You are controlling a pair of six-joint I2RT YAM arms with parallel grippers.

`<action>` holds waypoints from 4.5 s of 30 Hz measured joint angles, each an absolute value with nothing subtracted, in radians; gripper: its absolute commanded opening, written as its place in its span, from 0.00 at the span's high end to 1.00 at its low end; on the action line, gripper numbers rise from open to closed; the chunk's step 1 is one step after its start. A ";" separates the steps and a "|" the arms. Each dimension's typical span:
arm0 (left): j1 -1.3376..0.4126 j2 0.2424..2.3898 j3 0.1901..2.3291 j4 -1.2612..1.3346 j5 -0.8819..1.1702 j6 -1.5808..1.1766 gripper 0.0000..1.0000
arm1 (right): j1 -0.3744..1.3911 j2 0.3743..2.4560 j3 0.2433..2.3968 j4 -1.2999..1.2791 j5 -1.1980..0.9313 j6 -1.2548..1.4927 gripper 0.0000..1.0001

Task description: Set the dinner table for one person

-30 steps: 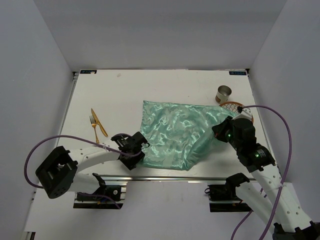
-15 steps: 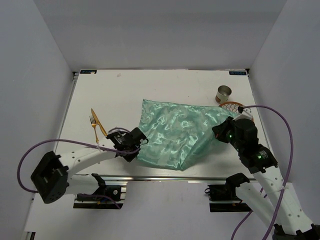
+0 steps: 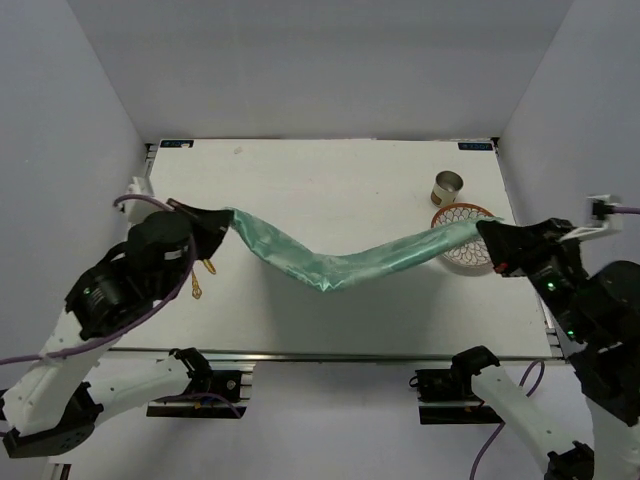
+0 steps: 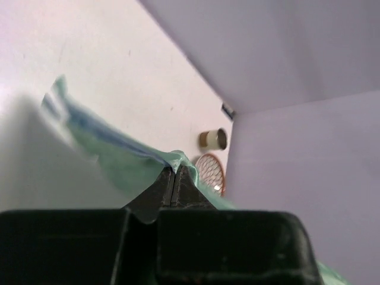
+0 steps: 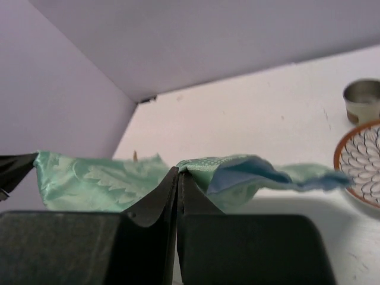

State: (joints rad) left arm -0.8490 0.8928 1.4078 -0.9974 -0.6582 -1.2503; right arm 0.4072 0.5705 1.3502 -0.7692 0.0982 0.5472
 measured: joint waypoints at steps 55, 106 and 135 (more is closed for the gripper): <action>-0.285 1.065 0.726 -0.471 -0.499 -0.891 0.02 | 0.203 1.003 0.570 -0.131 -0.256 0.408 0.11; -0.296 1.452 1.472 -0.929 -0.342 -0.674 0.02 | 0.268 0.973 0.919 -0.368 0.231 0.604 0.11; -0.290 0.868 0.840 -0.653 -0.072 -0.434 0.02 | -0.042 1.012 0.293 0.029 0.402 1.126 0.19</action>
State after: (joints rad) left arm -0.2897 0.8677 0.8402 -0.6525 -0.0719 -0.4339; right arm -0.0418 1.0122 0.2932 0.0288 0.4015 1.1263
